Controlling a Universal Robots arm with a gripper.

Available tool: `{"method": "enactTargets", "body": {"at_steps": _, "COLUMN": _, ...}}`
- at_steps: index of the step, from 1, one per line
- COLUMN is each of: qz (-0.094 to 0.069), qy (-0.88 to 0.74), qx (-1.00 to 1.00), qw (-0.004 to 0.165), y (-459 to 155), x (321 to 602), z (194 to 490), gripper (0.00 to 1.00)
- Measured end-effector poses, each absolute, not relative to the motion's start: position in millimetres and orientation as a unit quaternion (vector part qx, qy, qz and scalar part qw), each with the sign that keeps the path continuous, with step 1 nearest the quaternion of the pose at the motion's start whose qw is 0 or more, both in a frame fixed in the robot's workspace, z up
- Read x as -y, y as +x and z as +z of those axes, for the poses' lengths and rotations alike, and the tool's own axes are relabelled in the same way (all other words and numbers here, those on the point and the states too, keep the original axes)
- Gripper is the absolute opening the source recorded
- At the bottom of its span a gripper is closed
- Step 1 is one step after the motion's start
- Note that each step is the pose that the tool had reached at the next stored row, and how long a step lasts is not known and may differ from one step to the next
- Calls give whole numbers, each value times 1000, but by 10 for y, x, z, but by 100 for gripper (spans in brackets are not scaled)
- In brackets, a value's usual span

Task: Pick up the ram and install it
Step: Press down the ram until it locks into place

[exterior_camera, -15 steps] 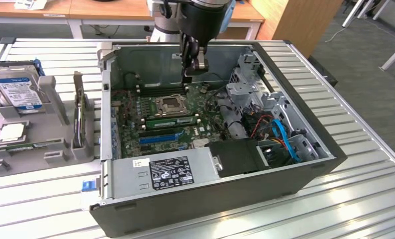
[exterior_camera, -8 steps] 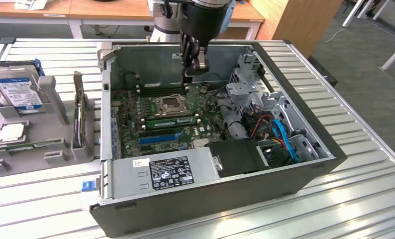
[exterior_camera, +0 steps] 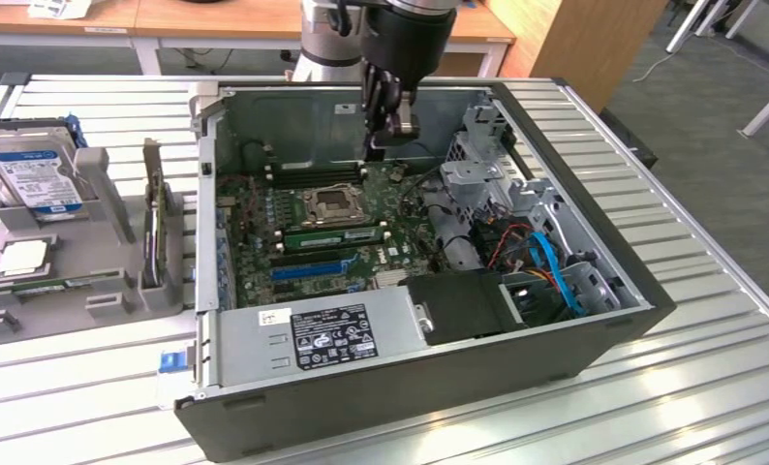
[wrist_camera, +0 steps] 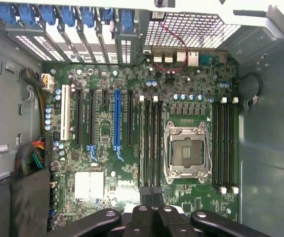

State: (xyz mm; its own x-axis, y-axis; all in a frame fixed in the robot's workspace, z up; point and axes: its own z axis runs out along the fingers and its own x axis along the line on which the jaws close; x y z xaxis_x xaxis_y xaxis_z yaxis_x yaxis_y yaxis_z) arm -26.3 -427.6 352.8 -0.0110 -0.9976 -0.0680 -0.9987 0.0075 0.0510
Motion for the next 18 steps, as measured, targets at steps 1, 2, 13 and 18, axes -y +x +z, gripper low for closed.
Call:
{"method": "enactTargets", "body": {"at_steps": 1, "qz": 42, "qy": -703, "qx": -710, "qw": 6, "y": -247, "x": 4276, "z": 3527, "gripper": 10}}
{"method": "enactTargets", "body": {"at_steps": 2, "qz": 42, "qy": -703, "qx": -710, "qw": 6, "y": -232, "x": 4276, "z": 3527, "gripper": 10}}
{"method": "enactTargets", "body": {"at_steps": 13, "qz": 42, "qy": -703, "qx": -710, "qw": 6, "y": -74, "x": 4276, "z": 3527, "gripper": 10}}
{"method": "enactTargets", "body": {"at_steps": 18, "qz": 42, "qy": -703, "qx": -710, "qw": 6, "y": -26, "x": 4276, "z": 3527, "gripper": 10}}
